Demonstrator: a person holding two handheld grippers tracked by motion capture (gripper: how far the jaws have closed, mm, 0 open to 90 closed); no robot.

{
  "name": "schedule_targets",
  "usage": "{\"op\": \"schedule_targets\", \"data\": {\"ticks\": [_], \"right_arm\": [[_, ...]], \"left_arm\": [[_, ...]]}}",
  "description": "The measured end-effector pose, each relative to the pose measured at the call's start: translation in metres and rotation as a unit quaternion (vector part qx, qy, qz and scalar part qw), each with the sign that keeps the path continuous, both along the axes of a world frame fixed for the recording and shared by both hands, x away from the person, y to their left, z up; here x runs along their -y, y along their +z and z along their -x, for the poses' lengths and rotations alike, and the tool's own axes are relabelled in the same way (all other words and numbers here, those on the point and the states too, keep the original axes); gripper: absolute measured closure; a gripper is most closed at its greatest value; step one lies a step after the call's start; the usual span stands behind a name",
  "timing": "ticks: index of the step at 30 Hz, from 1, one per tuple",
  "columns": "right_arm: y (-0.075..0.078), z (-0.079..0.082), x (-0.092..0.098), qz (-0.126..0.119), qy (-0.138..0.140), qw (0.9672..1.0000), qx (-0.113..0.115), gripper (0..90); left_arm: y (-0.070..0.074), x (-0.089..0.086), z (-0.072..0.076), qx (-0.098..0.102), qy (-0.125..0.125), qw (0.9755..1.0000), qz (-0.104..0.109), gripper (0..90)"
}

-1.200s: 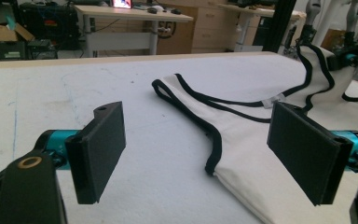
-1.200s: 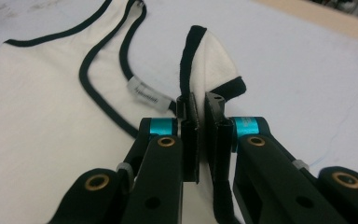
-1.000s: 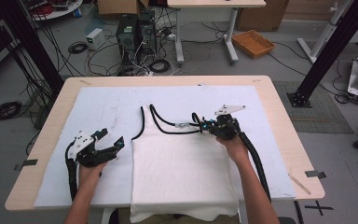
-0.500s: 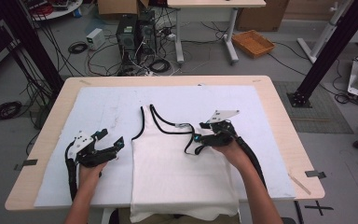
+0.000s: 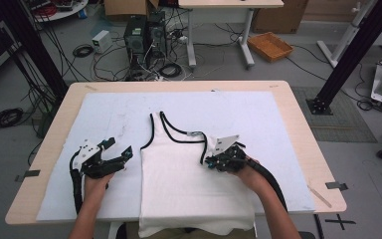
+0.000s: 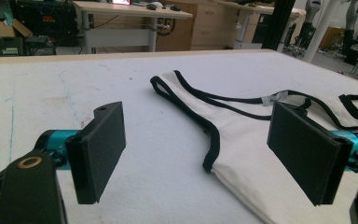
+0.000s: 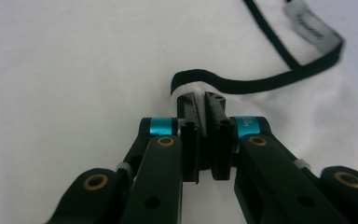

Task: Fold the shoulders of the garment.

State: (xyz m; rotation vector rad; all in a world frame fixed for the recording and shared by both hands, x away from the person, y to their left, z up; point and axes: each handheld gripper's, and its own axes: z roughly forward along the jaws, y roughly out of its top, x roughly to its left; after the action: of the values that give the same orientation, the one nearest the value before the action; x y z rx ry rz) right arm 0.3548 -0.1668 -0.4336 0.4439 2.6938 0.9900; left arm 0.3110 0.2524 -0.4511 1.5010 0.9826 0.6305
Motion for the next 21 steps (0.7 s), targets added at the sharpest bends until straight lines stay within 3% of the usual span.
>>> {"op": "schedule_targets", "data": {"ticks": [2,7,12,16,17,18,19,20,21], "right_arm": [[0.002,0.001,0.008,-0.014,-0.013,0.9998,0.011,86.2],[0.008,0.004,0.034,-0.057,-0.025,0.9981,0.004,86.2],[0.008,0.010,0.053,-0.054,-0.015,0.9984,0.005,86.2],[0.009,0.015,0.066,-0.065,-0.010,0.9978,0.007,86.1],[0.008,0.017,0.068,-0.073,0.006,0.9973,-0.007,85.6],[0.008,0.017,0.068,-0.073,0.006,0.9973,-0.007,85.6],[0.007,0.019,0.068,-0.071,0.014,0.9973,-0.013,84.6],[0.004,0.020,0.064,-0.059,0.024,0.9977,-0.024,77.8],[0.002,0.020,0.063,-0.044,0.017,0.9985,-0.028,74.6]], "left_arm": [[0.000,0.000,0.000,-0.001,0.001,1.0000,0.000,19.4],[0.000,0.000,0.000,0.000,0.000,1.0000,-0.001,19.6],[0.001,0.000,0.000,-0.003,-0.004,1.0000,0.003,20.1],[0.003,0.001,0.000,-0.002,-0.005,0.9999,0.015,20.8],[0.004,0.001,0.000,-0.007,0.000,0.9997,0.024,20.8],[0.004,0.001,0.000,-0.007,0.000,0.9997,0.024,20.8],[0.006,0.001,-0.001,-0.011,-0.001,0.9995,0.028,20.8],[0.008,0.002,-0.002,-0.012,-0.005,0.9995,0.030,20.8],[0.010,0.003,-0.002,-0.015,-0.011,0.9994,0.031,20.8]]}}
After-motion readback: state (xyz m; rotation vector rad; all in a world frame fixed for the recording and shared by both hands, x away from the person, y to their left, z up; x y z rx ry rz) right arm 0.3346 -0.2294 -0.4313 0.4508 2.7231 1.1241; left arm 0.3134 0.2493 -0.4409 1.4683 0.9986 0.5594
